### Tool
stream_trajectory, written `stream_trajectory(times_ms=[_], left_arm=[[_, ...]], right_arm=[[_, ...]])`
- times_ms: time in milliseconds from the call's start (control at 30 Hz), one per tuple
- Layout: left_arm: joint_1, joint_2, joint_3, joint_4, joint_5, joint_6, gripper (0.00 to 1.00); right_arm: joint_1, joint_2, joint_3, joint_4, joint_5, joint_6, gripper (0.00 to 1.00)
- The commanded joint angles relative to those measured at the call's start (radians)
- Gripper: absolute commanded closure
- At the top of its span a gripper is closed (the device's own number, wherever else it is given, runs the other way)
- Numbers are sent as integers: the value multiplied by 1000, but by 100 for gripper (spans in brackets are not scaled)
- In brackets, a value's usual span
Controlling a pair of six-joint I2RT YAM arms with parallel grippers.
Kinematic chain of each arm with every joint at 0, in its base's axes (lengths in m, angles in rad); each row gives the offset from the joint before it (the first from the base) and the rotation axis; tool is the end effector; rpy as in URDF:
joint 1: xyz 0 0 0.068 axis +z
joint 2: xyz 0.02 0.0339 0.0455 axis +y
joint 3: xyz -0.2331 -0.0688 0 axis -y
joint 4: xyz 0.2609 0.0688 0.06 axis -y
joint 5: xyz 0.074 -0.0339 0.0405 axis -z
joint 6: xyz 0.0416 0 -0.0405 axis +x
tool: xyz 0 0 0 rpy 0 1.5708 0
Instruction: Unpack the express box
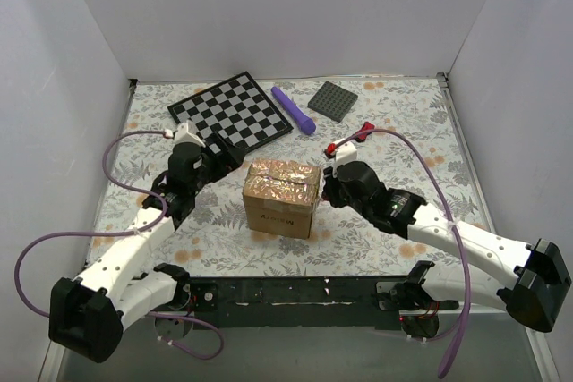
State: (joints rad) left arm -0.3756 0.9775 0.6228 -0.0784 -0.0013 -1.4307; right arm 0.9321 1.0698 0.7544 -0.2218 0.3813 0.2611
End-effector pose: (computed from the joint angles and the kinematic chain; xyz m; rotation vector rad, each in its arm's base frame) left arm 0.2420 -0.0954 0.2239 -1.1080 1.8999 -1.1034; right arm 0.1742 0.2087 0.2364 -0.4671 2.0293 0.3305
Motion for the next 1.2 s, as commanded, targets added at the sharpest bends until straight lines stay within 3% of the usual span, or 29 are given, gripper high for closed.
stream_trajectory(times_ms=[0, 133, 167, 300, 500, 700, 1167], left_arm=[[26, -45, 161, -133, -244, -23, 17], [37, -31, 242, -80, -140, 5, 14], [38, -25, 250, -33, -15, 21, 14], [38, 50, 295, -21, 260, 47, 16], [40, 56, 219, 49, 463, 26, 19], [38, 82, 241, -52, 529, 99, 24], [38, 69, 210, -159, 616, 196, 42]], right_arm=[[-1, -42, 71, -12, 109, -14, 99], [-1, -92, 105, -114, 206, 6, 99], [-1, -108, 108, -126, 212, 10, 99], [-1, -204, 111, -157, 211, 55, 99], [-3, -349, 96, -140, 168, 179, 99], [-1, -491, 0, 25, 99, 253, 99], [-1, -487, 36, 6, 93, 222, 99]])
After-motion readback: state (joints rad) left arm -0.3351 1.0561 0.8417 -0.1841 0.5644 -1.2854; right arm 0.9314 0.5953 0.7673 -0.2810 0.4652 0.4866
